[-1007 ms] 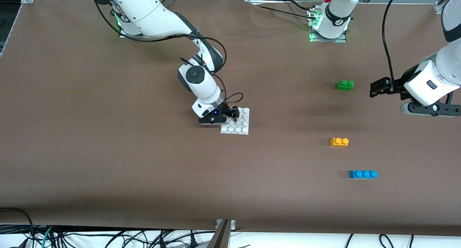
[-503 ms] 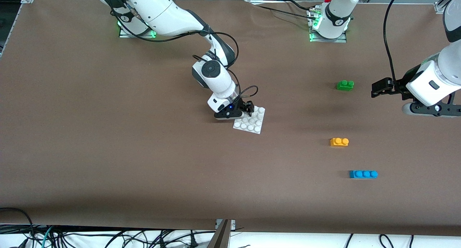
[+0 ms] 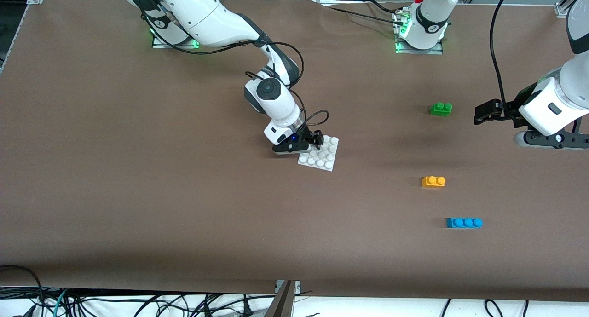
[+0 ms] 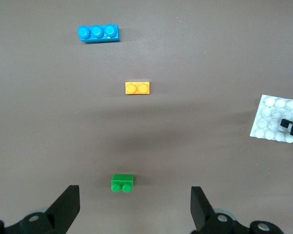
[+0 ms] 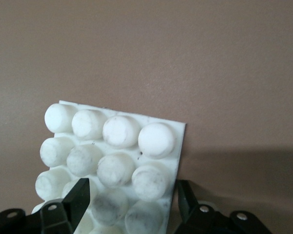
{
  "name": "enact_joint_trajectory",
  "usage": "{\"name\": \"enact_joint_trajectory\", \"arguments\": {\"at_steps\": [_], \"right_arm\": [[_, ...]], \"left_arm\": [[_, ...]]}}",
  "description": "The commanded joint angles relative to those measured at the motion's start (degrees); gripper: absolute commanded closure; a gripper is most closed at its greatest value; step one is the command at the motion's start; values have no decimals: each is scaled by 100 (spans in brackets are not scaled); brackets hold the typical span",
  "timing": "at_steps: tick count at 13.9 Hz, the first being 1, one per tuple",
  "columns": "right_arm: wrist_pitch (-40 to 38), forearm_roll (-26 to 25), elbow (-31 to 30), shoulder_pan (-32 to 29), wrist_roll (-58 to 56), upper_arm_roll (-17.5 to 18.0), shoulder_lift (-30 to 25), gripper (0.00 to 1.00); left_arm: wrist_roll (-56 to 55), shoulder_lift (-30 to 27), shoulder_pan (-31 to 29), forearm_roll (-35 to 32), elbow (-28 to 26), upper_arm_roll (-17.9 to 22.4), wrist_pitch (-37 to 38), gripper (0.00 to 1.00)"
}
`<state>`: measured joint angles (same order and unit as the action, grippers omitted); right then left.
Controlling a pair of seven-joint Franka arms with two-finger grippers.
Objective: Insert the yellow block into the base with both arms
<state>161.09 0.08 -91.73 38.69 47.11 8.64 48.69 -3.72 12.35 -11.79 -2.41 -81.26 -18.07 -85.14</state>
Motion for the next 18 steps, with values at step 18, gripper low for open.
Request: {"name": "enact_joint_trajectory", "arguments": {"at_steps": [18], "right_arm": [[-6861,432,-619,-3403,-3656,-28,-5018,1]], "left_arm": [[-33,1462,-148,-417,-47,23,-1223,0]]}}
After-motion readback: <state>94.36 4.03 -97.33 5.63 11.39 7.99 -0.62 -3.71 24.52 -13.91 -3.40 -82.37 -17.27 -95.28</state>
